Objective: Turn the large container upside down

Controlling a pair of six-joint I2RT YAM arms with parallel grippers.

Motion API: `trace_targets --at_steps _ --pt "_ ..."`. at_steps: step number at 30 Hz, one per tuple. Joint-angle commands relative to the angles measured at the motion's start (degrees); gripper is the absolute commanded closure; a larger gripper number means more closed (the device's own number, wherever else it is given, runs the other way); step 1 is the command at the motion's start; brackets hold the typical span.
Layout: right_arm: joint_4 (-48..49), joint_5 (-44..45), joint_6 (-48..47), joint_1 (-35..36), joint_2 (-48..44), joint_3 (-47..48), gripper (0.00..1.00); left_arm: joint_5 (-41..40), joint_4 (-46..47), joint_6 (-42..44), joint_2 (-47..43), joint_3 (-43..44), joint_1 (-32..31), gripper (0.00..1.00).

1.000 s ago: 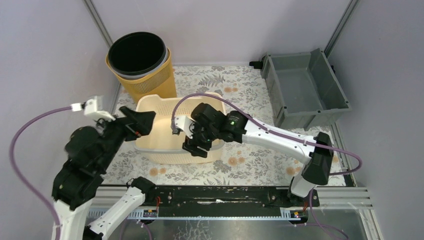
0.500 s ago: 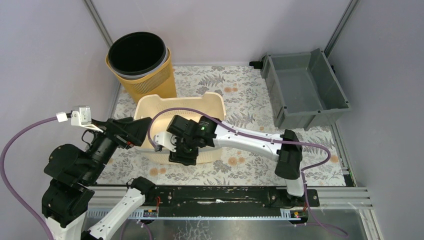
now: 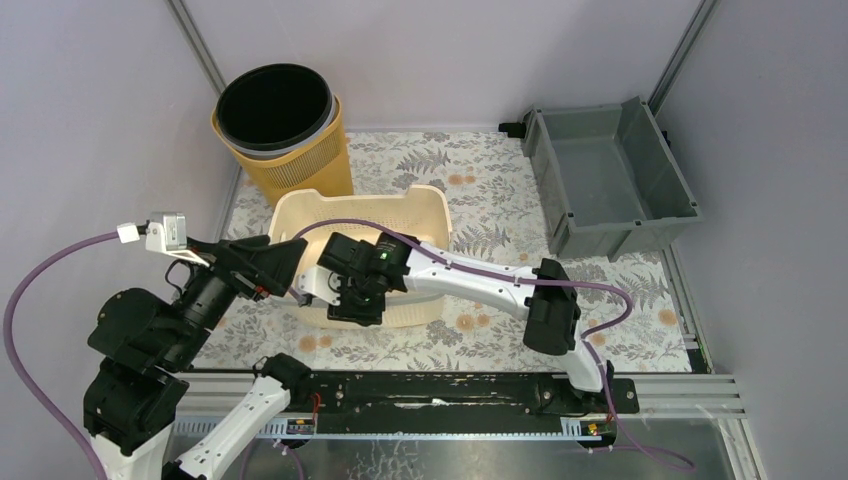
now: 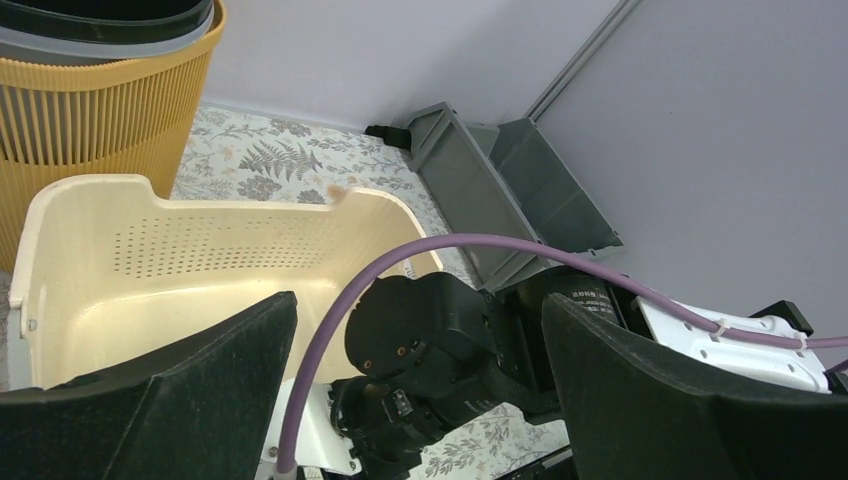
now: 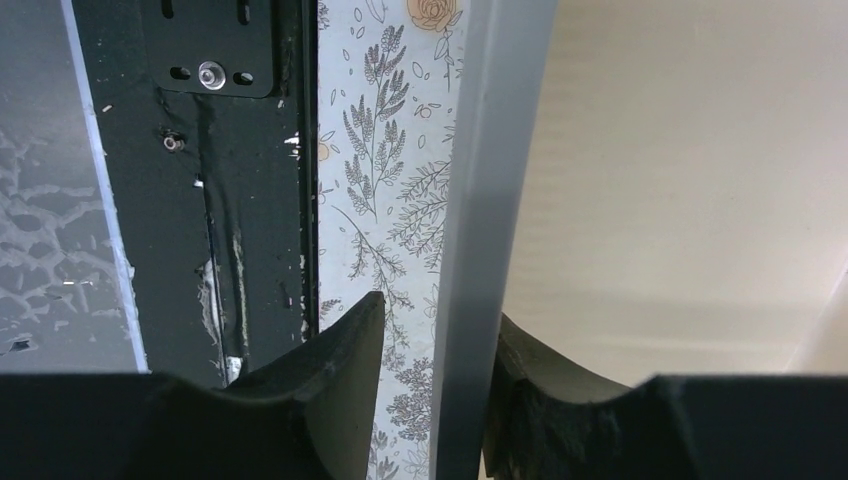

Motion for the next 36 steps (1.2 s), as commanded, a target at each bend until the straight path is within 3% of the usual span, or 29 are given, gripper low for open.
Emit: trace_targets --at_steps 1,3,9,11,12,13,36 --pt "-3.5 0.2 -1.3 0.5 2.1 4.8 0.59 1.6 2.4 1.3 0.5 0.9 0.2 0.0" --pt "-5.3 0.4 -1.3 0.5 3.3 6.8 0.67 1.5 2.2 1.4 0.7 1.0 0.2 0.0" --pt "-9.5 5.3 0.5 0.5 5.5 9.9 0.78 1.6 2.0 1.4 0.9 1.0 0.2 0.0" --pt "-10.3 6.8 1.3 0.5 6.0 10.2 0.88 1.7 2.0 1.4 1.0 1.0 0.2 0.0" --pt "-10.8 7.3 1.6 0.5 6.4 10.7 0.98 1.7 2.0 1.4 1.1 1.0 0.2 0.0" --pt "-10.9 7.9 2.1 0.5 6.6 11.0 1.0 1.6 2.1 1.4 1.1 1.0 0.2 0.0" --pt "-8.5 13.0 11.1 -1.0 -7.0 13.1 1.0 -0.1 2.5 0.7 0.5 0.6 0.3 0.0"
